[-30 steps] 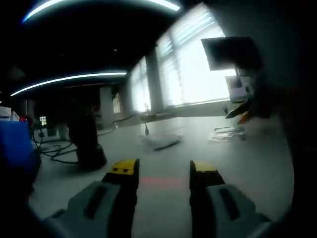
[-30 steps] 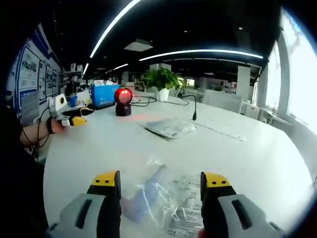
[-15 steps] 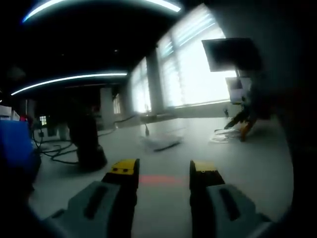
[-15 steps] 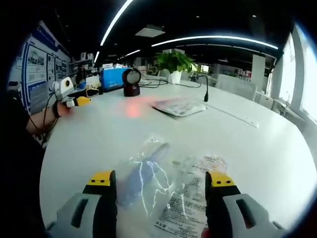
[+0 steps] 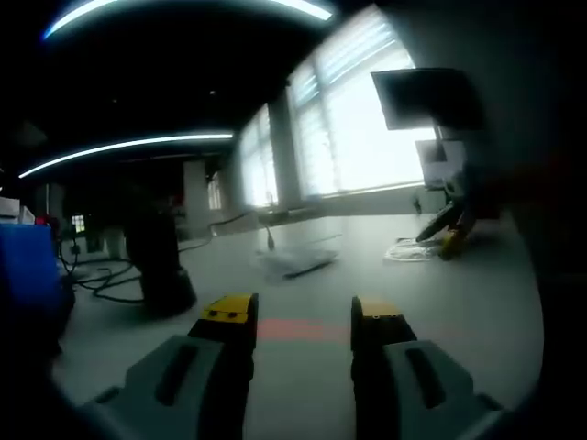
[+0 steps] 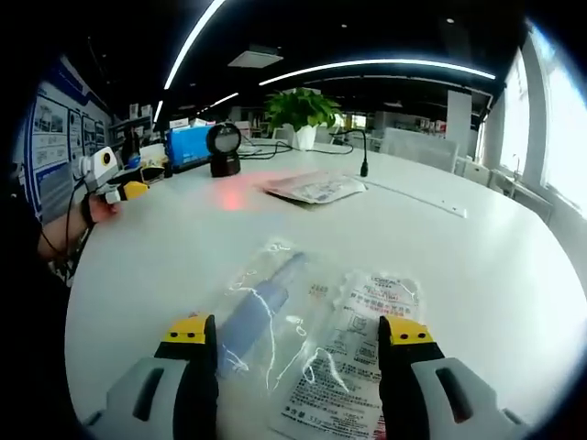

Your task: Clip sheet goods on table flip sheet goods clip sheet goods scan sheet goods put sheet goods back to table

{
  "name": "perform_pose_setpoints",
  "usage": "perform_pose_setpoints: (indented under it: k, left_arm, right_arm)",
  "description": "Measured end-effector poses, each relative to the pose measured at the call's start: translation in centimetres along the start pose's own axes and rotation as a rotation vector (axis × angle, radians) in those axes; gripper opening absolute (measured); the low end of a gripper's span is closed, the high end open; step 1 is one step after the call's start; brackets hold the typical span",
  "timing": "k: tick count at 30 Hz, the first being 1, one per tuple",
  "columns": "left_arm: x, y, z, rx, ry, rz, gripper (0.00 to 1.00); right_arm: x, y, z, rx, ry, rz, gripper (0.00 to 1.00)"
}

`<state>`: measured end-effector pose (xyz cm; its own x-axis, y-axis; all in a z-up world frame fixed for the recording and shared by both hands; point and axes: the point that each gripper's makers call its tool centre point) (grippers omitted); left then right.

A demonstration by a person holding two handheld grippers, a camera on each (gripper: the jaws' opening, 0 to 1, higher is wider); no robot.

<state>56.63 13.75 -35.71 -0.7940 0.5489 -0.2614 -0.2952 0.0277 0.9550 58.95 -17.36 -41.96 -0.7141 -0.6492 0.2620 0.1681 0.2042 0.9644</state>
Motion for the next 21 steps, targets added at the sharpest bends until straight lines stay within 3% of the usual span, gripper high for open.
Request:
perform_pose_setpoints:
  k: [10, 17, 21]
  left_arm:
    - [0.0, 0.2, 0.0, 0.000, 0.001, -0.009, 0.33]
    - [0.0, 0.0, -0.1, -0.013, -0.004, 0.001, 0.33]
    - [0.0, 0.0, 0.0, -0.010, 0.002, 0.000, 0.33]
  right_arm:
    - [0.5, 0.1, 1.6, -0.039, -0.141, 0.011, 0.66]
    - [0.3, -0.1, 0.2, -0.076, -0.268, 0.006, 0.66]
    - [0.4, -0.2, -0.2, -0.078, -0.279, -0.021, 0.66]
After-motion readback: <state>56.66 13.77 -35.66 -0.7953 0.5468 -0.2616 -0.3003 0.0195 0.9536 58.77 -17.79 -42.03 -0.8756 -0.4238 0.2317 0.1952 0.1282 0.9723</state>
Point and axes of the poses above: the point that each gripper's makers call its tool centre point, and the gripper's own axes: x roughly backward along the fingers, z roughly to its left, y roughly out of its top, and after that the axes turned 15 degrees about -z, right-handed
